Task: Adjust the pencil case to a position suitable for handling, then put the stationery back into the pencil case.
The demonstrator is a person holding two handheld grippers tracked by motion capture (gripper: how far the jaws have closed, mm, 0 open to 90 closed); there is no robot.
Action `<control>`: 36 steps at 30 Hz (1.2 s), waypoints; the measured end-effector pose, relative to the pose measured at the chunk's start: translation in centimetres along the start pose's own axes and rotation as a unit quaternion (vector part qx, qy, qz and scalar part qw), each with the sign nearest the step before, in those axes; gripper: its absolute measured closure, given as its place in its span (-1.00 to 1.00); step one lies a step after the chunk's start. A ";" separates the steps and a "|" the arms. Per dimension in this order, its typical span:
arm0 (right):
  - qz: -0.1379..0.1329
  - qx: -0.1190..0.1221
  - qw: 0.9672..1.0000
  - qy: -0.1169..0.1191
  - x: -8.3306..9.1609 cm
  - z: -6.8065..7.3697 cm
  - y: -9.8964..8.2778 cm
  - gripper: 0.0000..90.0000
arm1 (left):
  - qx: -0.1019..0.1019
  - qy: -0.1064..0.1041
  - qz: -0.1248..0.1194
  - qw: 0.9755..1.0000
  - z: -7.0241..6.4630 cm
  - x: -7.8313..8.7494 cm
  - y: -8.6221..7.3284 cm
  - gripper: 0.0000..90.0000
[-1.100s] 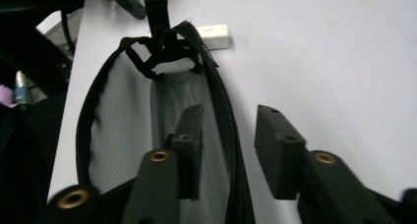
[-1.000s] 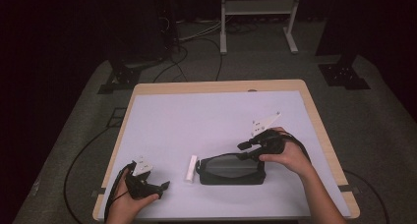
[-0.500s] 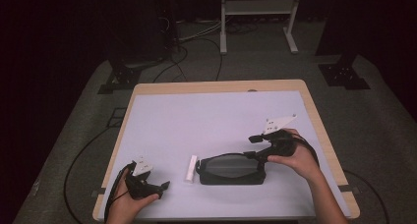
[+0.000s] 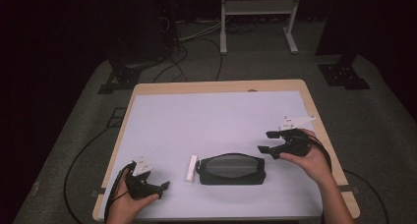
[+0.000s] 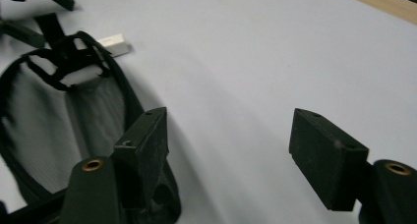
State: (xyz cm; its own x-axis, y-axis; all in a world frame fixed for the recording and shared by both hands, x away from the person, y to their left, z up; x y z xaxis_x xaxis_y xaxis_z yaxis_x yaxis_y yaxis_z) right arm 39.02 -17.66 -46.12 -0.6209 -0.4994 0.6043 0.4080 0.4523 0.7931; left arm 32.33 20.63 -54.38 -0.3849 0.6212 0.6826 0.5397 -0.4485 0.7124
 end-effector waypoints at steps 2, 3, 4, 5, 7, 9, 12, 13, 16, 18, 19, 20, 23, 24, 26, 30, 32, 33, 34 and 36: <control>0.001 -0.004 1.000 -0.012 0.1 -0.6 -0.3 -0.34 | 0.000 0.000 0.000 1.000 0.0 0.0 0.0 -0.98; 0.003 -0.011 1.000 -0.017 0.1 -0.9 -0.5 -0.35 | 0.000 0.000 0.000 1.000 0.0 0.0 0.0 -0.97; 0.004 -0.013 1.000 -0.025 0.1 -1.3 -0.7 -0.36 | 0.000 0.000 0.000 1.000 0.0 0.0 0.0 -0.97; 0.005 -0.016 0.999 -0.030 0.1 -1.5 -0.8 -0.38 | 0.000 0.000 0.000 1.000 0.0 0.0 0.0 -0.97; 0.009 -0.019 0.999 -0.046 0.0 -2.2 -1.2 -0.41 | 0.000 0.000 0.000 1.000 0.0 0.0 0.0 -0.97; 0.017 -0.023 0.998 -0.064 -0.1 -2.9 -1.7 -0.46 | 0.000 0.000 0.000 1.000 0.0 0.0 0.0 -0.97; 0.031 -0.033 0.995 -0.090 -0.5 -3.9 -2.6 -0.49 | 0.000 0.000 0.000 1.000 0.0 0.0 0.0 -0.97; 0.038 -0.039 0.994 -0.099 -0.6 -4.3 -3.0 -0.54 | 0.000 0.000 0.000 1.000 0.0 0.0 0.0 -0.97; 0.056 -0.054 0.989 -0.128 -0.9 -5.7 -4.2 -0.57 | 0.001 0.000 0.000 1.000 0.0 0.0 0.0 -0.98; 0.059 -0.058 0.988 -0.132 -1.0 -6.0 -4.4 -0.57 | 0.001 0.000 0.000 1.000 0.0 0.0 0.0 -0.97; 0.063 -0.062 0.987 -0.138 -1.0 -6.3 -4.7 -0.56 | 0.001 -0.001 0.000 1.000 0.0 0.0 0.0 -0.97; 0.068 -0.067 0.985 -0.141 -1.1 -6.5 -5.0 -0.56 | 0.001 -0.001 0.000 1.000 0.0 0.0 0.0 -0.97; 0.081 -0.076 0.981 -0.156 -1.5 -7.3 -6.1 -0.55 | 0.001 -0.001 0.000 1.000 0.0 0.0 0.0 -0.98; 0.081 -0.076 0.981 -0.156 -1.5 -7.3 -6.1 -0.55 | 0.001 -0.001 0.000 1.000 0.0 0.0 0.0 -0.98; 0.097 -0.077 0.978 -0.167 -1.7 -7.9 -6.9 -0.55 | 0.001 -0.001 0.000 1.000 0.0 0.0 0.0 -0.97; 0.109 -0.076 0.974 -0.183 -2.0 -8.4 -7.5 -0.57 | 0.001 -0.001 0.000 1.000 0.0 0.0 0.0 -0.97; 0.120 -0.077 0.971 -0.193 -2.3 -8.7 -8.1 -0.59 | 0.000 0.000 0.000 1.000 0.0 0.0 0.0 -0.98; 0.120 -0.077 0.971 -0.193 -2.3 -8.7 -8.1 -0.59 | 0.000 0.000 0.000 1.000 0.0 0.0 0.0 -0.97; 0.123 -0.076 0.970 -0.195 -2.4 -8.8 -8.2 -0.59 | 0.000 0.000 0.000 1.000 0.0 0.0 0.0 -0.97; 0.129 -0.078 0.969 -0.196 -2.6 -8.9 -8.5 -0.60 | 0.001 0.000 0.000 1.000 0.0 0.0 0.0 -0.97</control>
Point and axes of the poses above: each handheld gripper's, and its own axes: x roughly backward along the jaws, y roughly out of its top, z roughly to its left, the point moved 9 cm from there along -x, roughly forward along the jaws, and after that the axes turned 15 degrees about -y, right-handed, at the moved point
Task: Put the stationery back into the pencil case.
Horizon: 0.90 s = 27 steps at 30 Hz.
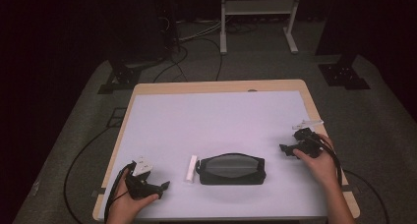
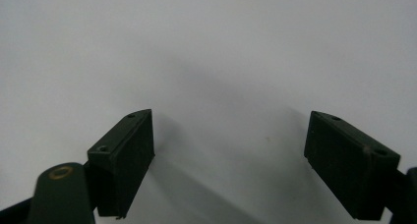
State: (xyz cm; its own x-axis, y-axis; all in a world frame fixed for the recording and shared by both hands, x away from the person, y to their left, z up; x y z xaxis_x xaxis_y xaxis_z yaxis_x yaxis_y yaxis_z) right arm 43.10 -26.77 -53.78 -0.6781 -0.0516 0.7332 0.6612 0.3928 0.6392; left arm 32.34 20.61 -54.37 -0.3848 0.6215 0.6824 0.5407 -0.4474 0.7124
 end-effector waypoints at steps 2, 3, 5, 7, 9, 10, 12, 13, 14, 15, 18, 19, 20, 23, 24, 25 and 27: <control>0.004 -0.008 1.000 0.005 -0.2 -0.1 -0.1 -0.62 | 0.000 0.000 0.000 1.000 0.0 0.0 0.0 -0.97; 0.005 -0.010 1.000 0.006 -0.2 -0.1 -0.1 -0.62 | 0.000 0.000 0.000 1.000 0.0 0.0 0.0 -0.97; 0.004 -0.017 1.000 0.009 -0.3 -0.1 -0.2 -0.64 | -0.001 0.001 0.000 1.000 0.0 0.0 0.0 -0.97; -0.002 -0.021 1.000 0.011 -0.3 -0.1 -0.3 -0.64 | -0.002 0.001 0.000 1.000 0.0 0.0 0.0 -0.96; -0.011 -0.023 1.000 0.010 -0.3 -0.1 -0.3 -0.65 | -0.004 0.001 0.000 1.000 -0.1 0.1 0.1 -0.95; -0.022 -0.027 0.999 0.010 -0.3 -0.1 -0.4 -0.65 | -0.004 0.001 -0.001 1.000 -0.1 0.1 0.1 -0.93; -0.044 -0.035 0.998 0.010 -0.2 -0.1 -0.7 -0.65 | -0.006 -0.001 -0.001 1.000 -0.3 0.3 0.1 -0.86; -0.057 -0.040 0.998 0.008 -0.2 -0.1 -0.8 -0.64 | -0.007 -0.004 -0.002 1.000 -0.5 0.3 0.2 -0.80; -0.059 -0.041 0.997 0.007 -0.2 -0.1 -0.8 -0.64 | -0.009 -0.004 -0.002 1.000 -0.5 0.4 0.2 -0.66; -0.059 -0.041 0.997 0.007 -0.2 -0.1 -0.8 -0.65 | -0.010 0.000 -0.002 1.000 -0.5 0.5 0.3 -0.62; -0.059 -0.042 0.997 0.008 -0.2 -0.1 -0.8 -0.65 | -0.012 0.006 -0.006 1.000 -0.6 0.9 0.5 -0.51; -0.058 -0.042 0.997 0.008 -0.2 -0.1 -0.8 -0.65 | -0.010 0.006 -0.007 1.000 -0.6 1.0 0.5 -0.49; -0.058 -0.042 0.997 0.009 -0.2 -0.1 -0.8 -0.65 | -0.008 0.006 -0.010 1.000 -0.6 1.1 0.6 -0.46; -0.057 -0.044 0.997 0.010 -0.2 -0.1 -0.8 -0.65 | 0.001 0.003 -0.014 1.000 -0.8 1.5 0.8 -0.34; -0.057 -0.044 0.997 0.010 -0.2 -0.1 -0.8 -0.65 | -0.001 0.005 -0.016 1.000 -0.8 1.6 1.0 -0.32; -0.057 -0.044 0.997 0.010 -0.2 -0.1 -0.8 -0.65 | -0.003 0.006 -0.018 1.000 -1.0 1.8 1.2 -0.30; -0.057 -0.044 0.997 0.010 -0.2 -0.1 -0.8 -0.65 | -0.001 0.003 -0.017 1.000 -1.3 1.9 1.5 -0.25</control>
Point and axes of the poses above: each handheld gripper's, and its own axes: x roughly backward along the jaws, y roughly out of its top, z roughly to its left, the point moved 9 cm from there along -x, roughly forward along the jaws, and after that the axes turned 15 degrees about -y, right-handed, at the moved point
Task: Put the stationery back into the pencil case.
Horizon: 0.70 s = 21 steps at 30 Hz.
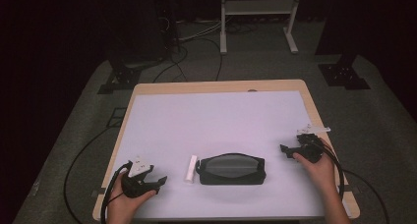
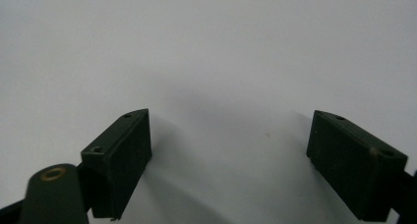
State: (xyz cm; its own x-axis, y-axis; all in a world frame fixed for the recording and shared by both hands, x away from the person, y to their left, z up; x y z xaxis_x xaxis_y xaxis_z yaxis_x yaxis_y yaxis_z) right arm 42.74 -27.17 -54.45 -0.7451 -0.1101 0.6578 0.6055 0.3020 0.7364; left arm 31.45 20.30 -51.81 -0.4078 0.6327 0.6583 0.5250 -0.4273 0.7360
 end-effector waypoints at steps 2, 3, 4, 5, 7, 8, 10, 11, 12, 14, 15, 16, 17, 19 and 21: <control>0.000 0.000 1.000 0.000 0.0 0.0 0.0 -0.65 | 0.004 -0.003 0.001 1.000 -0.3 0.1 0.3 -0.23; 0.001 0.000 1.000 0.000 0.0 0.0 0.0 -0.65 | 0.005 -0.002 0.000 1.000 -0.5 0.1 0.6 -0.18; 0.001 0.000 1.000 0.000 0.0 0.0 0.0 -0.65 | 0.005 0.000 0.001 1.000 -0.5 0.1 0.7 -0.18; 0.001 0.000 1.000 0.000 0.0 0.0 0.0 -0.65 | 0.009 -0.002 0.001 1.000 -0.7 0.2 0.9 -0.16; 0.000 0.000 1.000 0.000 0.0 0.0 0.0 -0.65 | 0.015 -0.007 0.001 1.000 -0.9 0.2 1.2 -0.13; 0.000 0.000 1.000 0.000 0.0 0.0 0.0 -0.65 | 0.016 -0.008 0.001 1.000 -1.0 0.2 1.4 -0.11; 0.000 0.000 1.000 0.000 0.0 0.0 0.0 -0.65 | 0.021 -0.012 0.004 1.000 -1.2 0.2 1.6 -0.09; 0.001 0.000 1.000 0.000 0.0 0.0 0.0 -0.65 | 0.024 -0.013 0.004 1.000 -1.2 0.2 1.8 -0.08; 0.000 0.000 1.000 0.000 0.0 0.0 0.0 -0.65 | 0.025 -0.014 0.002 1.000 -1.3 0.2 2.1 -0.08; 0.000 0.000 1.000 0.000 0.0 0.0 0.0 -0.65 | 0.025 -0.015 0.004 1.000 -1.5 0.1 2.6 -0.07; 0.001 0.000 1.000 0.000 0.0 0.0 0.0 -0.65 | 0.025 -0.016 0.003 1.000 -1.6 0.0 2.8 -0.07; 0.000 0.000 1.000 0.000 0.0 0.0 0.0 -0.65 | 0.023 -0.016 0.004 1.000 -1.7 -0.1 3.1 -0.07; 0.001 0.000 1.000 0.000 0.0 0.0 0.0 -0.65 | 0.022 -0.016 0.006 1.000 -1.8 -0.2 3.4 -0.07; 0.001 -0.001 1.000 0.000 0.0 0.0 0.0 -0.65 | 0.019 -0.017 0.007 1.000 -2.0 -0.5 3.9 -0.08; 0.001 -0.001 1.000 0.000 0.0 0.0 0.0 -0.65 | 0.017 -0.019 0.008 1.000 -2.3 -0.8 4.4 -0.08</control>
Point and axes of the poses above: each handheld gripper's, and its own axes: x roughly backward along the jaws, y roughly out of its top, z roughly to its left, the point moved 9 cm from there along -x, roughly forward along the jaws, and after that the axes turned 15 degrees about -y, right-handed, at the moved point
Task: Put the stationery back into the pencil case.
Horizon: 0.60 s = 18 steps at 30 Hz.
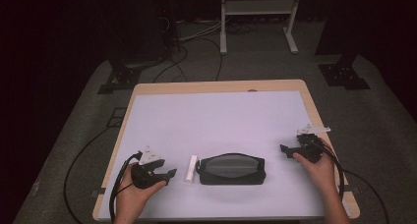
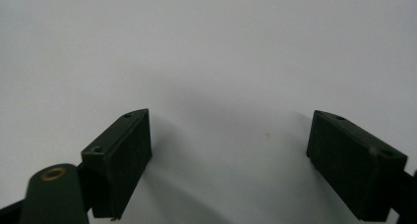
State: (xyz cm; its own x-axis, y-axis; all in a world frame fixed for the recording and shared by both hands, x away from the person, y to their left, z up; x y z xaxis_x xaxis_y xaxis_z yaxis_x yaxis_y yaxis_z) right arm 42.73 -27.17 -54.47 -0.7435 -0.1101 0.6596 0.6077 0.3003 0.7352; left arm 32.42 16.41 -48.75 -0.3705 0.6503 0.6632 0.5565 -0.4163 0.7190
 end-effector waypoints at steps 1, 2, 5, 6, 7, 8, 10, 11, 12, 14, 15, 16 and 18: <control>0.001 0.000 1.000 0.000 0.0 0.0 0.0 -0.64 | -0.002 -0.001 0.002 1.000 -0.1 -0.2 0.2 -0.08; 0.000 0.000 1.000 0.000 0.0 0.0 0.0 -0.65 | -0.005 -0.002 0.003 1.000 -0.2 -0.4 0.5 -0.08; 0.001 0.000 1.000 0.000 0.0 0.0 0.0 -0.65 | -0.007 -0.004 0.007 1.000 -0.4 -0.9 0.9 -0.09; 0.001 0.000 1.000 0.000 0.0 0.0 0.0 -0.65 | -0.004 -0.004 0.006 1.000 -0.5 -1.2 1.1 -0.09; 0.001 -0.001 1.000 0.000 0.0 0.0 0.0 -0.65 | -0.007 -0.005 0.007 1.000 -0.6 -1.5 1.2 -0.10; 0.001 -0.001 1.000 0.000 0.0 0.0 0.0 -0.65 | -0.006 -0.007 0.007 1.000 -0.7 -1.7 1.3 -0.11; 0.001 -0.001 1.000 0.000 0.0 0.0 0.0 -0.65 | -0.005 -0.008 0.010 1.000 -0.8 -2.1 1.3 -0.11; 0.001 -0.001 1.000 0.000 0.0 0.0 0.0 -0.65 | -0.005 -0.009 0.010 1.000 -0.9 -2.3 1.4 -0.11; 0.001 -0.001 1.000 0.000 0.0 0.0 0.0 -0.65 | -0.006 -0.009 0.013 1.000 -0.9 -2.4 1.4 -0.12; 0.000 0.000 1.000 0.000 0.0 0.0 0.0 -0.65 | -0.005 -0.011 0.015 1.000 -1.1 -2.8 1.3 -0.12; 0.000 0.000 1.000 0.000 0.0 0.0 0.0 -0.65 | -0.005 -0.012 0.016 1.000 -1.2 -3.0 1.3 -0.12; 0.000 0.000 1.000 0.000 0.0 0.0 0.0 -0.64 | -0.006 -0.014 0.017 1.000 -1.4 -3.2 1.3 -0.12; 0.000 0.000 1.000 0.000 0.0 0.0 0.0 -0.65 | -0.007 -0.016 0.019 1.000 -1.6 -3.5 1.3 -0.12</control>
State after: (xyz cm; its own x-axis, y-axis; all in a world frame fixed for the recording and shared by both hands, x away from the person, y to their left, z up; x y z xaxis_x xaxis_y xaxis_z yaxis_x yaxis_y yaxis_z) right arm 42.74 -27.18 -54.47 -0.7436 -0.1105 0.6594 0.6075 0.3003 0.7354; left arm 33.24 12.62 -49.83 -0.3249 0.6532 0.6839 0.5591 -0.4506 0.6960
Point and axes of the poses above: each handheld gripper's, and its own axes: x roughly backward along the jaws, y roughly out of its top, z roughly to its left, the point moved 9 cm from there along -x, roughly forward along the jaws, and after that the axes turned 15 degrees about -y, right-handed, at the moved point
